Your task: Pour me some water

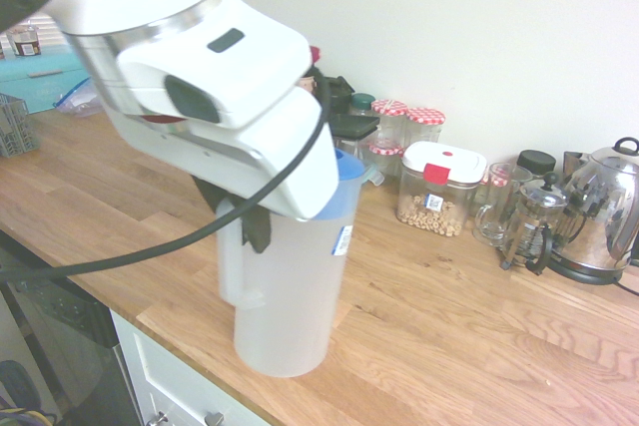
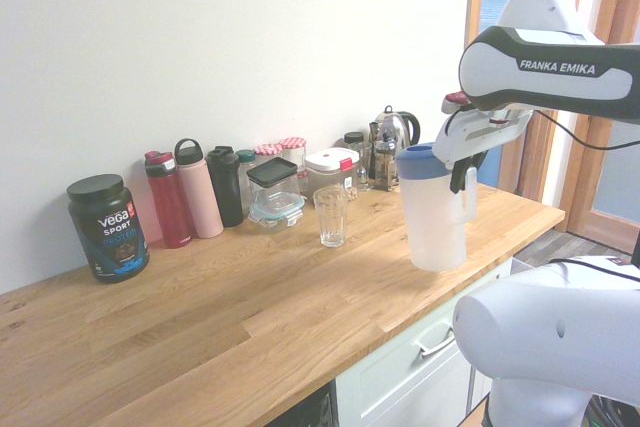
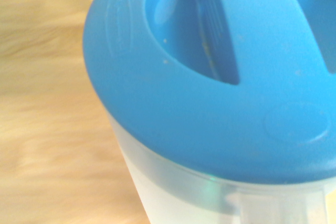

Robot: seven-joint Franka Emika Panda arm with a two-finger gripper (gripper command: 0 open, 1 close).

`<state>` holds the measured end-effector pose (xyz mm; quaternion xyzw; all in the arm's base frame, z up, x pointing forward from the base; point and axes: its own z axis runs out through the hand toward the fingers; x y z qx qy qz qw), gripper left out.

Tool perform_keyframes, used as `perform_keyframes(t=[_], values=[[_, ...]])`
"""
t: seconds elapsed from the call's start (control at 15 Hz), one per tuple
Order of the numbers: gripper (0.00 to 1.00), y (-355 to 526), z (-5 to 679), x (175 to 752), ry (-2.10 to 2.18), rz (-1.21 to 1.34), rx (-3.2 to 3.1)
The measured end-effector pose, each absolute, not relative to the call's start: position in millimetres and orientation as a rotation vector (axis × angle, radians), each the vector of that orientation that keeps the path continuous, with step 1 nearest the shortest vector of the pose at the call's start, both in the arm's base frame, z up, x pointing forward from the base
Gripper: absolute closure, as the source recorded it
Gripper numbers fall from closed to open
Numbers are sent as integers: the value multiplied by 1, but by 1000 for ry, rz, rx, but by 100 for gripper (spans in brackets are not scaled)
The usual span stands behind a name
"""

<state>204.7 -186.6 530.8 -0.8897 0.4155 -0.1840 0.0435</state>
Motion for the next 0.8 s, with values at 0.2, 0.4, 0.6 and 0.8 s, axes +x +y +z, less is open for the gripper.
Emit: perform_keyframes(t=[0.2, 0.4, 0.6, 0.8], values=[[100, -212, 531, 233, 1078, -505, -2825], [100, -220, 523, 287, 815, -438, -2960], [100, -220, 528, 327, 548, -374, -3078], [100, -226, 547, 353, 352, -326, -3186]])
